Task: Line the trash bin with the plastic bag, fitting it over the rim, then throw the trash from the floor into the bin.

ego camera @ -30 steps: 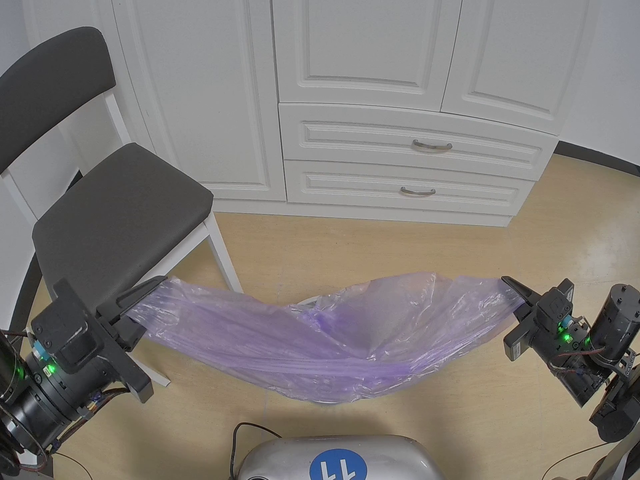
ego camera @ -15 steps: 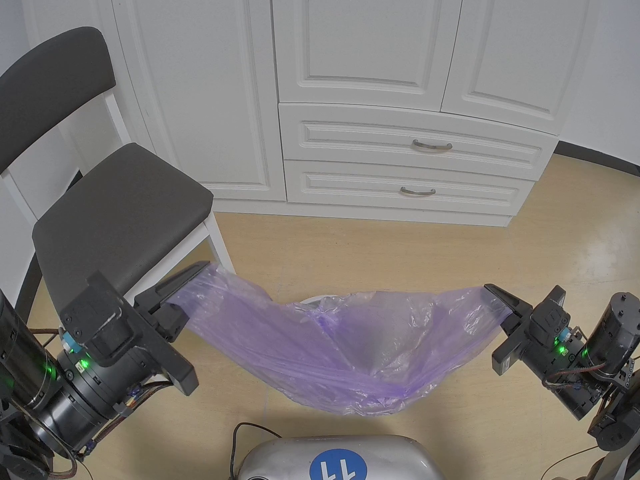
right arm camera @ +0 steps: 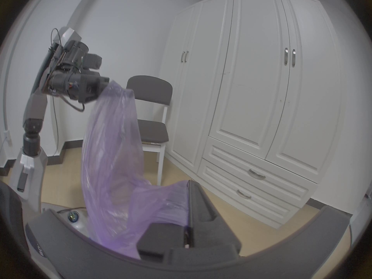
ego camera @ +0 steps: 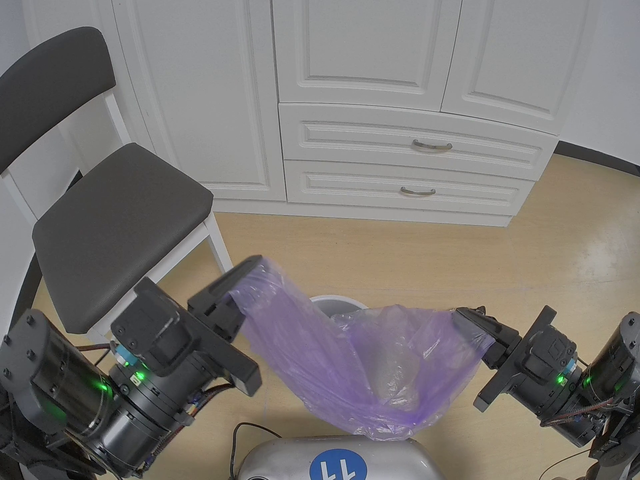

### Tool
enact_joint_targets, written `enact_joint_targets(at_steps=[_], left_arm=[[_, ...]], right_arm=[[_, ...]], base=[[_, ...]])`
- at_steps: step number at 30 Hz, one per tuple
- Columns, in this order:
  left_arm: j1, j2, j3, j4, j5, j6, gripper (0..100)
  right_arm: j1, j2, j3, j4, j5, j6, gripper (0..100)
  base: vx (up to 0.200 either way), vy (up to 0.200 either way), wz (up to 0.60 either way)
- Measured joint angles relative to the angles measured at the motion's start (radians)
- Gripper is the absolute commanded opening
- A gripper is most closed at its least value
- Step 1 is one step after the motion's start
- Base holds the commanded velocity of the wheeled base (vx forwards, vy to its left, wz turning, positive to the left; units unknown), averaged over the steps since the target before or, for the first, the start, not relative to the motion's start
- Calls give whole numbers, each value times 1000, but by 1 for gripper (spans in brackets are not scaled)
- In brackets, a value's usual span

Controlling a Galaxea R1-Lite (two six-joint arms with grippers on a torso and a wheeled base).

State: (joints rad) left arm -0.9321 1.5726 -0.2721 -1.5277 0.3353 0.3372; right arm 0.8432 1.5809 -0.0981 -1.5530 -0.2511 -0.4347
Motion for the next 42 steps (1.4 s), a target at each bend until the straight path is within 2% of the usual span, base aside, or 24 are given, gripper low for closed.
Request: enact_joint_targets(at_steps=[8, 16, 24, 27, 31, 33, 38, 42], left_arm=[[-67, 82, -42, -3, 8, -121, 0], [-107, 181, -127, -3, 71, -248, 0], [-95, 231, -246, 12, 67, -279, 0], [-71, 233, -290, 86, 51, -260, 0], [-39, 214, -356, 262, 3, -247, 0], [-27, 199, -381, 314, -11, -252, 0], [-11, 169, -393, 374, -47, -304, 0], [-5, 168, -395, 393, -66, -343, 0]], right_arm=[[54, 33, -10, 0, -2, 50, 0], [68, 86, -49, 0, -5, 113, 0], [80, 126, -95, 0, -9, 136, 0], [95, 132, -135, 0, -14, 137, 0], [114, 124, -208, 52, -17, 145, 0], [121, 113, -242, 132, -17, 178, 0], [146, 83, -341, 263, -26, 347, 0], [157, 52, -399, 324, -37, 390, 0]], base=[[0, 0, 0], [0, 0, 0], [0, 0, 0], [0, 0, 0], [0, 0, 0], [0, 0, 0], [0, 0, 0], [0, 0, 0]])
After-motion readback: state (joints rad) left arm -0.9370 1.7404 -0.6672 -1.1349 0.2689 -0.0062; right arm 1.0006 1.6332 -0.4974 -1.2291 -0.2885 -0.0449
